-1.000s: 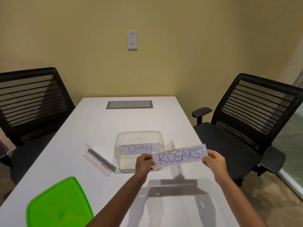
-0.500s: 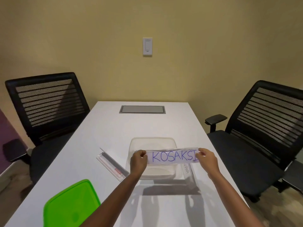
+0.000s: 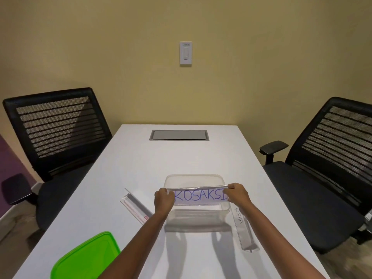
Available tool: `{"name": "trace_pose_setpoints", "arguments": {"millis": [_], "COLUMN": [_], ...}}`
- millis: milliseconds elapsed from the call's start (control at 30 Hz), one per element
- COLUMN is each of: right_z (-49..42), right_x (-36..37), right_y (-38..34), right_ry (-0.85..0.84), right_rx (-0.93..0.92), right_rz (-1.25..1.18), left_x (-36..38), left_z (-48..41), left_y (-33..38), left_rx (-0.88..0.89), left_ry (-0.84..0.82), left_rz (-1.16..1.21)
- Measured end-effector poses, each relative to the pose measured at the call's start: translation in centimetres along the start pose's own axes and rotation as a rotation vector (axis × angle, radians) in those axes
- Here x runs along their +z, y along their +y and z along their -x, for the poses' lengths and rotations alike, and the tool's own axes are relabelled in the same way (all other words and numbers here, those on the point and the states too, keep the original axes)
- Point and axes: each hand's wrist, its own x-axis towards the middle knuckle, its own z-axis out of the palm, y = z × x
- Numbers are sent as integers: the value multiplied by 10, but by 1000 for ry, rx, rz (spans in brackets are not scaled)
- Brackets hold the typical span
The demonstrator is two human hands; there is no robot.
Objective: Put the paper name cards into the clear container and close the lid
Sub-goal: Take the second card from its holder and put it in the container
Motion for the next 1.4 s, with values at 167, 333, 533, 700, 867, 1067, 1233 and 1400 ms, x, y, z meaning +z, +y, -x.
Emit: {"name": "trace_pose_setpoints", "arguments": {"millis": [167,333,533,700,867,1067,1233,1400], "right_z": [-20,-36,-46,-44,-46,-51,-53,-53], "right_x": [13,24,38,47,59,70,69,70], "right_y": [2,12,17,13,16,25,21,18], "right_ry": [-19,-87,-140,-179,-222,-278,-339,-357], "right_rx": [47,107,121,75,68,90,109,82], "right_rz": [24,38,101,254,352,460,624,785], "left_x": [12,24,40,50,52,56,58,60], "left_z": [-19,-31,-32,-33,-39,-42,-46,-49], "left_y": [-5,-5,-3,-4,-5,-7,-10,-13], "left_rx": [-61,-112,-160,-169,-176,-144,-104,-53], "left_ry": [-75,-110,-161,-184,-223,-343,-376,-377], "left_rz": [-65,-75,-155,-254,-330,-529,-702,-785]}}
